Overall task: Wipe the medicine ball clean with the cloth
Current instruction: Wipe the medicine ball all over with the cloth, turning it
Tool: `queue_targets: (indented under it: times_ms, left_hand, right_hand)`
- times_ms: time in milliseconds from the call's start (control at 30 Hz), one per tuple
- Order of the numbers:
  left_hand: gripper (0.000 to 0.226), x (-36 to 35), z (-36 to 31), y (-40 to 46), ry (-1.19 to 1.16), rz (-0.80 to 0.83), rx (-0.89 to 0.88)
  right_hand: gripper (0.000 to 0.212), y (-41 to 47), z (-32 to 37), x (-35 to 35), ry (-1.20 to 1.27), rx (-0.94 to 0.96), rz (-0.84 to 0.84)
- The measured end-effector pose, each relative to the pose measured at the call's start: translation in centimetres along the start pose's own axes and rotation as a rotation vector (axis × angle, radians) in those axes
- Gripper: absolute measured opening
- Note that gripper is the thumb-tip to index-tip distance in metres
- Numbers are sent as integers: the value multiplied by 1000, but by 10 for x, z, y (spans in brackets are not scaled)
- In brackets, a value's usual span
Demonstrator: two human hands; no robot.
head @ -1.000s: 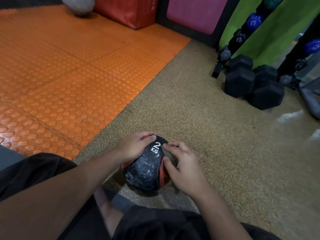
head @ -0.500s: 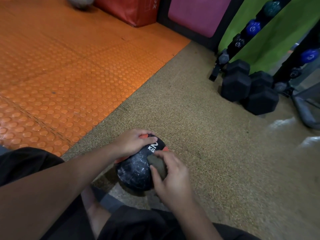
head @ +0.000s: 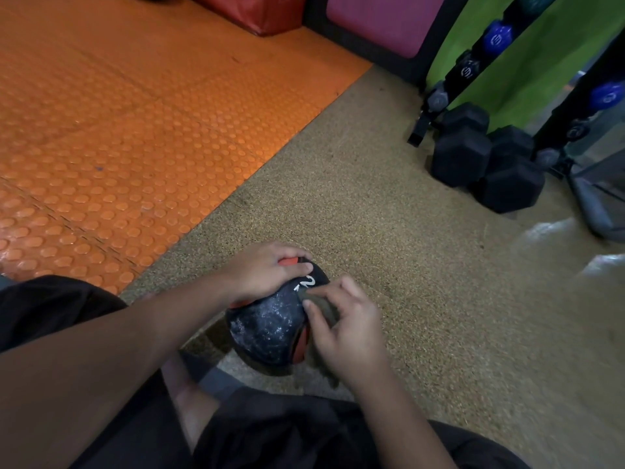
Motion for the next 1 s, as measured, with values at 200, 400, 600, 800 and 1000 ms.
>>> queue_targets:
  times_ms: [200, 400, 600, 800, 1000]
  left_hand:
    - [54, -6, -2, 3, 22, 16, -16]
    - [43, -2, 3, 4, -74, -4, -23]
    - [31, -1, 4, 4, -82, 12, -19]
    - [53, -7, -6, -1, 44, 26, -74]
    - [35, -3, -6, -1, 5, 14, -53]
  right_hand:
    - [6, 12, -20, 7, -1, -133, -103]
    - [4, 1, 0, -4, 19, 16, 5]
    - [5, -1, 3, -8, 22, -53, -95]
    - [8, 16, -31, 10, -7, -195, -218]
    - [9, -16, 16, -18, 20, 31, -21]
Point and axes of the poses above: each hand's wrist, its own y-axis towards the middle knuckle, its own x-axis out of the back of the hand, z = x × y, the point moved 9 cm from there along y, towards the middle knuckle, and after that the axes turned 7 degrees about y, right-handed, at the moved point
